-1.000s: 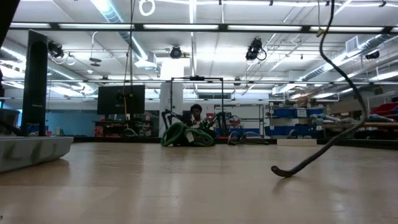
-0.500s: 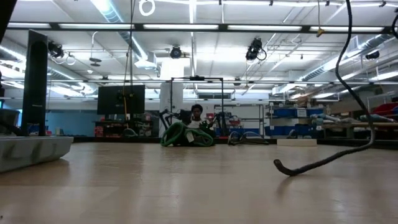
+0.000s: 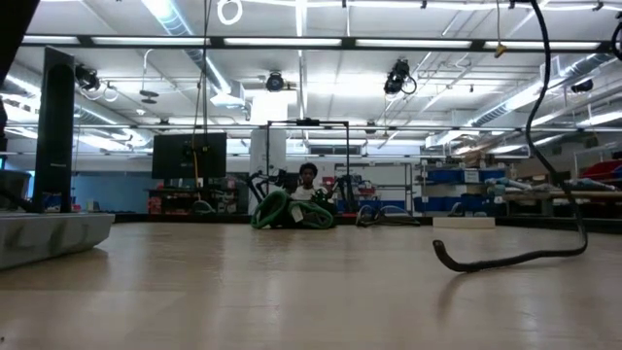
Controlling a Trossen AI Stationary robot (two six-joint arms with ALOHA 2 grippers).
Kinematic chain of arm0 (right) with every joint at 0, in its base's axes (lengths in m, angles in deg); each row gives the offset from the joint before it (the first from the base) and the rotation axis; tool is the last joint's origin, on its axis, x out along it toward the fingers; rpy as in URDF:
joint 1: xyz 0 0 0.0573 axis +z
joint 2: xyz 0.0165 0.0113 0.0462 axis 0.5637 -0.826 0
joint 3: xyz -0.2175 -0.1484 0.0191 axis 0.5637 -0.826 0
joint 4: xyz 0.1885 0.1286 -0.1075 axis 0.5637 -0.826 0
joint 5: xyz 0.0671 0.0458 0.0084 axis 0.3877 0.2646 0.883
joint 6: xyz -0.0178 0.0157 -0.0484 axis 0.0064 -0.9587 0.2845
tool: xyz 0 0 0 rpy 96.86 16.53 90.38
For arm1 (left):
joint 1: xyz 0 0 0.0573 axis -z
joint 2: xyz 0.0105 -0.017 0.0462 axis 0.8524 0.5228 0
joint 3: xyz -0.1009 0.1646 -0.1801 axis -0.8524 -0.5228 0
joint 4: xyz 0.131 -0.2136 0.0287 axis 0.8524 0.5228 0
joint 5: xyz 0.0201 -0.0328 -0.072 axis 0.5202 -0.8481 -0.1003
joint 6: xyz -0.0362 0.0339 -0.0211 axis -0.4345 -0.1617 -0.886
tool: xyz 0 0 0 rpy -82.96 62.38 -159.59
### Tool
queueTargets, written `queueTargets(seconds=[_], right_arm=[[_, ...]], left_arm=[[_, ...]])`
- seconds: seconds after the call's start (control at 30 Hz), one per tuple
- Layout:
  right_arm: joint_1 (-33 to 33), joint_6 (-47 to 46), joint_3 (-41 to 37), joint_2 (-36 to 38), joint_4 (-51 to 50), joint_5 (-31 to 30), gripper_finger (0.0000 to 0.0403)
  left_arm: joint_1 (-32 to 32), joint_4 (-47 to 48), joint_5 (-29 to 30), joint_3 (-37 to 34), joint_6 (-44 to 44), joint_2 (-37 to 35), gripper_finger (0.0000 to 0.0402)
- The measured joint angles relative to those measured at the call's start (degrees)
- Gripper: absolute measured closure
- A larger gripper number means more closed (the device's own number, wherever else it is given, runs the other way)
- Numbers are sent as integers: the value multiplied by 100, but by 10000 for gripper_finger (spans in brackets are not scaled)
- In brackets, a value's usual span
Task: Coil cords
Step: Coil the black wire into a spool
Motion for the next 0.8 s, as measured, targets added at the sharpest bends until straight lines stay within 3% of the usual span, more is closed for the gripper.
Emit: queueTargets(seconds=[0.13,0.37,0.57,0.67,0.8], right_arm=[[0,-351,0,4,-379,44,403],[-2,-574,0,4,-598,-27,403],[-21,-597,0,0,-461,-40,403],[-100,-331,-2,-30,-114,-51,403],[-252,327,-2,-249,460,-67,403]], left_arm=[[-207,-167,-363,-295,4,-351,349],[-447,-1911,-749,-1330,-182,-455,349],[-838,-3274,-619,-2065,-540,-494,349],[-1022,-3394,-315,-2093,-748,-529,349],[-1107,-3253,-384,-2030,-900,-518,349]])
